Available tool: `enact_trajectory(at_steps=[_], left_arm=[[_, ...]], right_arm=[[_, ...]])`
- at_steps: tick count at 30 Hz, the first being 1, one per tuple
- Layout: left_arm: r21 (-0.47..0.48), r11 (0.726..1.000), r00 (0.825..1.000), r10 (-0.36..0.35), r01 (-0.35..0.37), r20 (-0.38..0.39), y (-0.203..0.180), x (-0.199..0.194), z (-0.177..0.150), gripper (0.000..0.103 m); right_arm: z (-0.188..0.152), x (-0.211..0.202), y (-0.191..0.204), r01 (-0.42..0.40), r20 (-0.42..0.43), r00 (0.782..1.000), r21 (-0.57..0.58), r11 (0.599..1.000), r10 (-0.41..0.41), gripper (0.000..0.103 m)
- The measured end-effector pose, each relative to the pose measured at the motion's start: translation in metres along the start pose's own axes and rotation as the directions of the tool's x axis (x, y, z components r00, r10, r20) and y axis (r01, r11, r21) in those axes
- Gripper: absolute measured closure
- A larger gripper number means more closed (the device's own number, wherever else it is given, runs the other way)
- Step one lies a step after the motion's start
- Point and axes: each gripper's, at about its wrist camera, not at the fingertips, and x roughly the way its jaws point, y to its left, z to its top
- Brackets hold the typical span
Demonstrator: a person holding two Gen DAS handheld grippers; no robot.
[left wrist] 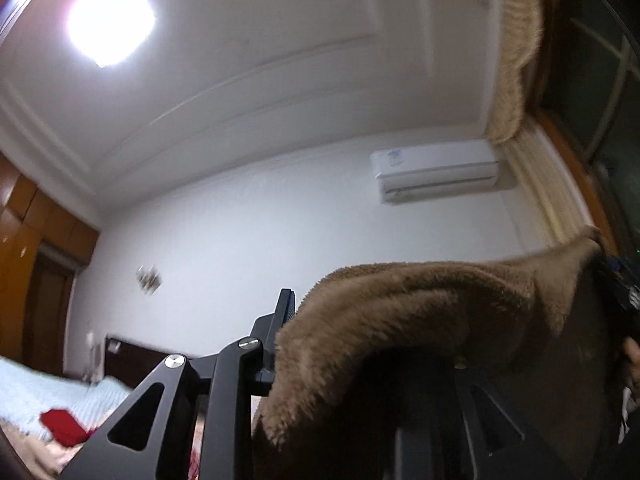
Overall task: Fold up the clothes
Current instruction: 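Raise the fleece high with both grippers, holding it up to unfold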
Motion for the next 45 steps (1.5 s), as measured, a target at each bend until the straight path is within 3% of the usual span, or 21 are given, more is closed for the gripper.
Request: enact_trajectory(at_steps=[2,4,6,9,14,20,23,26,29,33,38,41,45], left_arm=[[-0.031,0.999,0.997,0.041,-0.043,-0.062,0.007,0.014,-0.005,0.076],[0.006,1.000,0.996,0.030,-0.030,-0.089,-0.001,0.010,-0.011,0.076],[0.066,0.998,0.997,-0.009,0.014,-0.076,-0.017,0.003,-0.014,0.076],[0.061,0.997,0.997,-0.040,0.043,-0.060,-0.021,-0.001,-0.007,0.074],[0.027,1.000,0.999,-0.003,0.004,-0.041,-0.009,-0.010,-0.005,0.074],[0.013,1.000,0.998,0.003,-0.004,0.058,0.006,-0.048,0.017,0.073],[0.032,0.999,0.993,0.008,-0.012,0.121,0.011,-0.075,0.026,0.070],[0.052,0.998,0.987,0.025,-0.033,0.160,0.013,-0.077,0.036,0.062],[0.065,0.997,0.988,0.032,-0.043,0.153,0.019,-0.074,0.036,0.058],[0.098,0.994,0.998,0.037,-0.042,0.054,0.026,-0.048,0.020,0.058],[0.191,0.981,0.991,0.049,-0.024,-0.126,0.026,0.010,-0.022,0.058],[0.242,0.970,0.965,0.051,0.014,-0.258,0.028,0.044,-0.060,0.057],[0.258,0.965,0.897,0.071,0.049,-0.437,0.036,0.086,-0.130,0.057]], right_arm=[[-0.001,-0.009,0.007,-0.020,0.021,1.000,-0.020,1.000,0.021,0.084],[-0.001,-0.011,0.002,-0.007,0.030,1.000,0.000,1.000,0.007,0.083],[-0.006,-0.004,-0.012,0.014,-0.015,1.000,0.059,0.998,-0.013,0.083],[-0.016,0.000,-0.020,0.023,-0.068,0.997,0.076,0.997,-0.018,0.083],[-0.008,-0.037,-0.019,0.028,0.043,0.999,0.051,0.998,-0.030,0.083],[0.027,-0.075,-0.033,-0.003,0.151,0.988,0.071,0.997,-0.008,0.083],[0.052,-0.095,-0.041,0.006,0.218,0.976,0.085,0.996,-0.024,0.083],[0.073,-0.107,-0.045,0.018,0.272,0.961,0.075,0.997,-0.038,0.083],[0.084,-0.113,-0.039,0.029,0.289,0.956,0.038,0.999,-0.039,0.083],[0.074,-0.094,-0.026,0.032,0.233,0.972,-0.021,0.999,-0.027,0.083],[0.018,-0.049,0.002,-0.018,0.027,0.999,-0.068,0.998,0.020,0.083],[-0.024,-0.022,0.020,-0.050,-0.105,0.994,-0.082,0.995,0.041,0.083],[-0.097,0.012,0.048,-0.090,-0.278,0.959,-0.104,0.990,0.058,0.083]])
